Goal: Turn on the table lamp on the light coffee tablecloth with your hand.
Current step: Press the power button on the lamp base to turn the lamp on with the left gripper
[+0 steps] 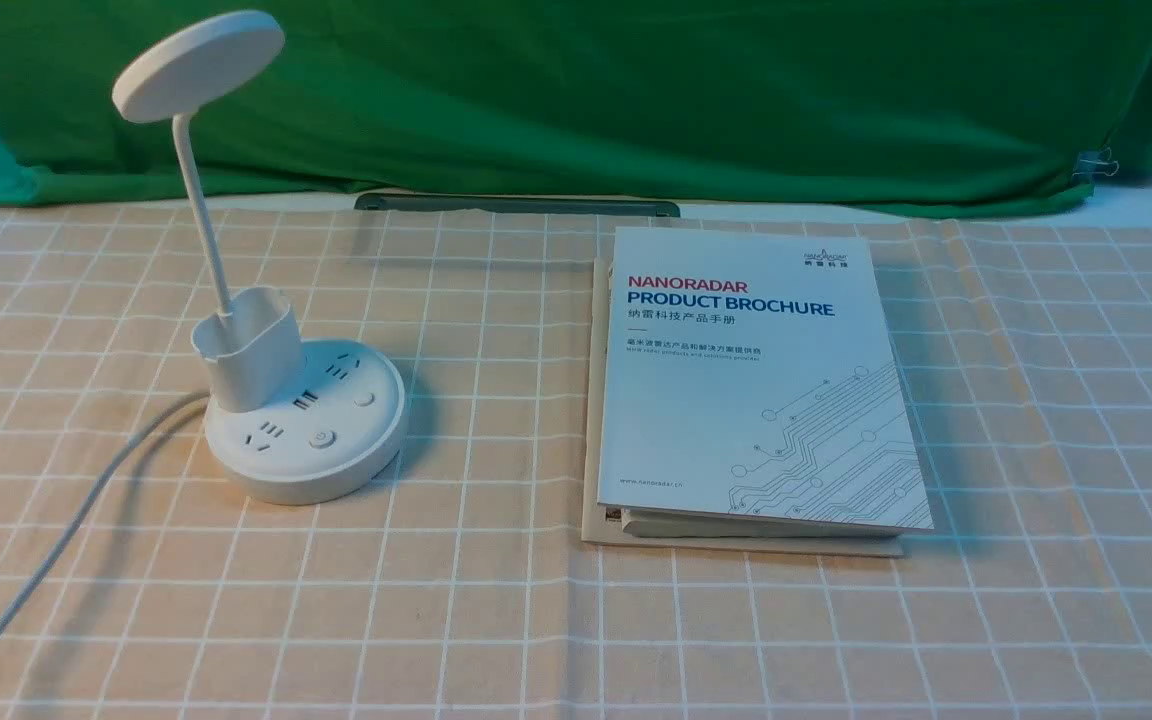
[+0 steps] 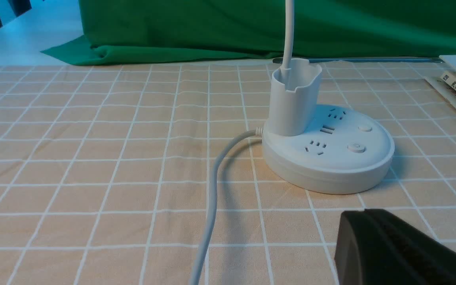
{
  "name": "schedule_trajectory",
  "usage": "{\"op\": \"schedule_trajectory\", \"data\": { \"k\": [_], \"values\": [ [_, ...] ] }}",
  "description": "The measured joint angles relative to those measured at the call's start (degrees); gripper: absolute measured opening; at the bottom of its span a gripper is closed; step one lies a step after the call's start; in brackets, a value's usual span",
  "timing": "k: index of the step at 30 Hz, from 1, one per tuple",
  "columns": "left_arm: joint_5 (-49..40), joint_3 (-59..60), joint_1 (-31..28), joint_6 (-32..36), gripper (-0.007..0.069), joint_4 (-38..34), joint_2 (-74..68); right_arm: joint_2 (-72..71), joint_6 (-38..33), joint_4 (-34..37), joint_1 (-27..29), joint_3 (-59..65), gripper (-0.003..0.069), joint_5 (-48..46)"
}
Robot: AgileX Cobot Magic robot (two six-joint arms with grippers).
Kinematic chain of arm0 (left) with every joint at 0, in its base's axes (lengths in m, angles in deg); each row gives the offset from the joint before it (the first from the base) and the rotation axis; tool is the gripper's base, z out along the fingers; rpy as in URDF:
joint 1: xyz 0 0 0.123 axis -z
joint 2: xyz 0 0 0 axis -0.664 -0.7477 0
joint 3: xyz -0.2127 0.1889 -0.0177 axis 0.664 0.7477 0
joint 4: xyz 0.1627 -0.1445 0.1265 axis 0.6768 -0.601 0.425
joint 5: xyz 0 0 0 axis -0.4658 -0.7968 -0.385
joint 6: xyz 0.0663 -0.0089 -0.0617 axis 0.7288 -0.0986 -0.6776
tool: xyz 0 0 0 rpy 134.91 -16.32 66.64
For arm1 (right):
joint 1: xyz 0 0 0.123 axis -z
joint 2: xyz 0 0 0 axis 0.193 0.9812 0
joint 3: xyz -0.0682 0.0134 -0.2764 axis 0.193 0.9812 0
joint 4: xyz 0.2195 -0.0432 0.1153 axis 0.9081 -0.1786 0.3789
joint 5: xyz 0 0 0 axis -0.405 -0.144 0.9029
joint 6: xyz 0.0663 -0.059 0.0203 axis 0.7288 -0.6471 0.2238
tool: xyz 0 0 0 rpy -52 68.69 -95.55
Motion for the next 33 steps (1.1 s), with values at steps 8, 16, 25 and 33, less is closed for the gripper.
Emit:
{"op": "schedule_trajectory", "data": {
  "k": [8,16,25,33],
  "values": [
    [0.0,0.0,0.0,0.0,0.0002,0.0,0.0,0.0,0.0,0.0,0.0,0.0,0.0239,0.0],
    [0.0,0.0,0.0,0.0,0.0002,0.0,0.0,0.0,0.0,0.0,0.0,0.0,0.0239,0.0],
    [0.0,0.0,0.0,0.0,0.0002,0.4,0.0,0.0,0.0,0.0,0.0,0.0,0.0239,0.0],
    [0.6,0.0,0.0,0.0,0.0002,0.6,0.0,0.0,0.0,0.0,0.0,0.0,0.0239,0.0]
  ]
}}
